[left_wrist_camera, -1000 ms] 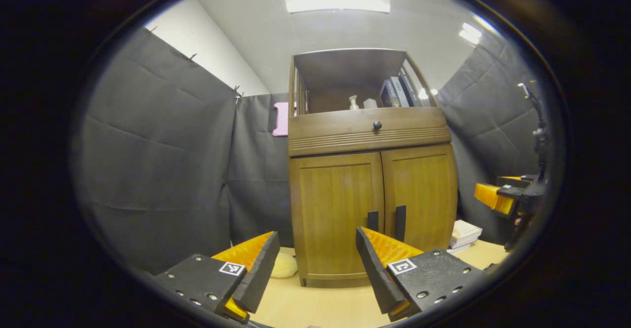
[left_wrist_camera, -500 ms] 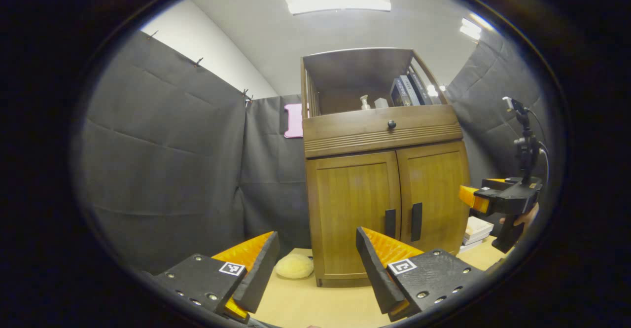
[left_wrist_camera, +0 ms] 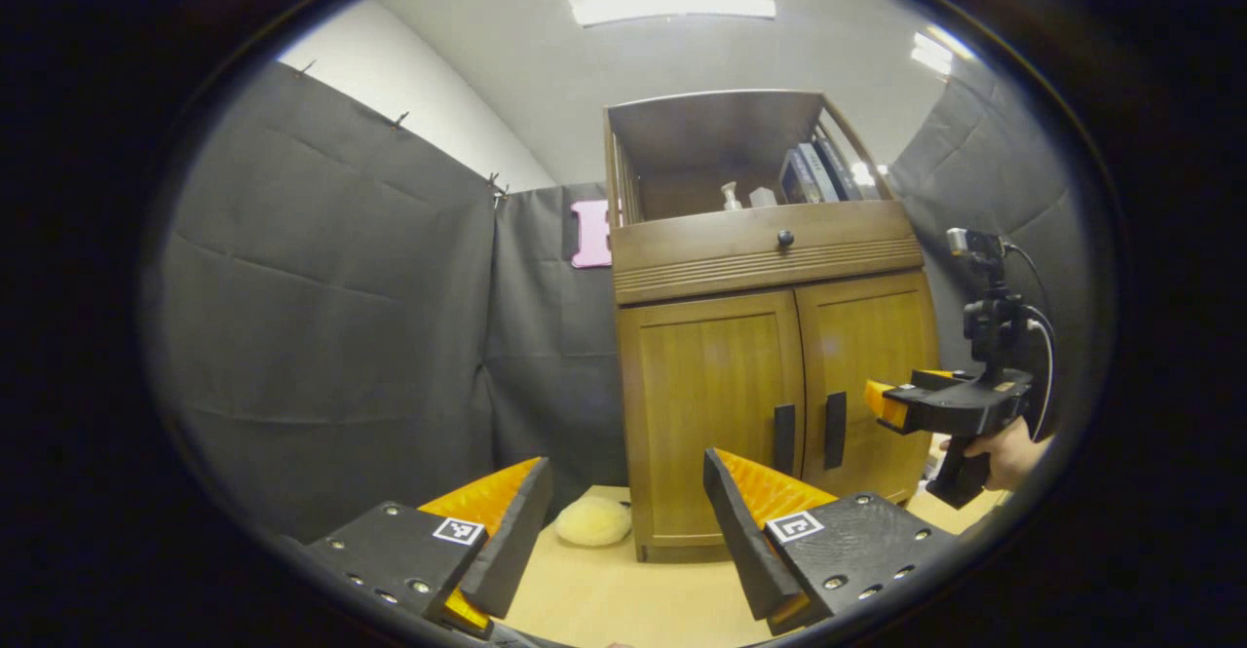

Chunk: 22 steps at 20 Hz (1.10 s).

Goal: Open the right door of the double-door shoe cabinet with the right hand, and open the left door with the left hand.

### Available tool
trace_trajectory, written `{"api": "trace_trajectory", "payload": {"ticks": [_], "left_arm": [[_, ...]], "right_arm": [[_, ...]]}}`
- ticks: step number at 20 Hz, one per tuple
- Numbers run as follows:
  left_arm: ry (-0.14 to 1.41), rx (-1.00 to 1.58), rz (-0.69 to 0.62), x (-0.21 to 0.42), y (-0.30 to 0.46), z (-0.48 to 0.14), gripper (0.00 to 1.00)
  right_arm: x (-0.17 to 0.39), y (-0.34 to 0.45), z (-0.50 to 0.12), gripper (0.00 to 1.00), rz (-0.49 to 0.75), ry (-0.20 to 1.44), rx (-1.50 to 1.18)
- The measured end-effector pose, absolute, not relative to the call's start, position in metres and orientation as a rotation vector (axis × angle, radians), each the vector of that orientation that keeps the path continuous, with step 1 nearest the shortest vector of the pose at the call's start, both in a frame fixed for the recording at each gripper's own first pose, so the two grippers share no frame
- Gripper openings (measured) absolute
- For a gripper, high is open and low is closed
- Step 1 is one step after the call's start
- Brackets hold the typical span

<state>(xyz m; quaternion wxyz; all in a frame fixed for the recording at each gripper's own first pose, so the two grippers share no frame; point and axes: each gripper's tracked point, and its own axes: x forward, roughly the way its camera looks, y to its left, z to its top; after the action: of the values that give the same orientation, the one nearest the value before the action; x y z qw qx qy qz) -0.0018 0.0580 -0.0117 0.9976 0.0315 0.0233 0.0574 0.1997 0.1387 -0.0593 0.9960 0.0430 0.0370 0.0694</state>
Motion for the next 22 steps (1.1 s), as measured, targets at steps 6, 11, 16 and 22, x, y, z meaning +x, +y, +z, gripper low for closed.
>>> {"api": "trace_trajectory", "payload": {"ticks": [6,11,16,22], "left_arm": [[0.056,0.077,0.158,-0.006,0.068,-0.009,0.90],[0.059,0.089,0.183,-0.014,0.072,0.001,0.91],[0.062,0.107,0.221,-0.015,0.076,0.000,0.91],[0.067,0.109,0.245,-0.016,0.076,-0.003,0.91]], "right_arm": [[0.231,0.166,-0.081,0.94,0.160,0.109,0.068],[0.248,0.185,-0.110,0.93,0.170,0.155,0.036],[0.263,0.193,-0.126,0.76,0.154,0.202,0.055],[0.276,0.196,-0.133,0.39,0.134,0.239,0.099]]}}
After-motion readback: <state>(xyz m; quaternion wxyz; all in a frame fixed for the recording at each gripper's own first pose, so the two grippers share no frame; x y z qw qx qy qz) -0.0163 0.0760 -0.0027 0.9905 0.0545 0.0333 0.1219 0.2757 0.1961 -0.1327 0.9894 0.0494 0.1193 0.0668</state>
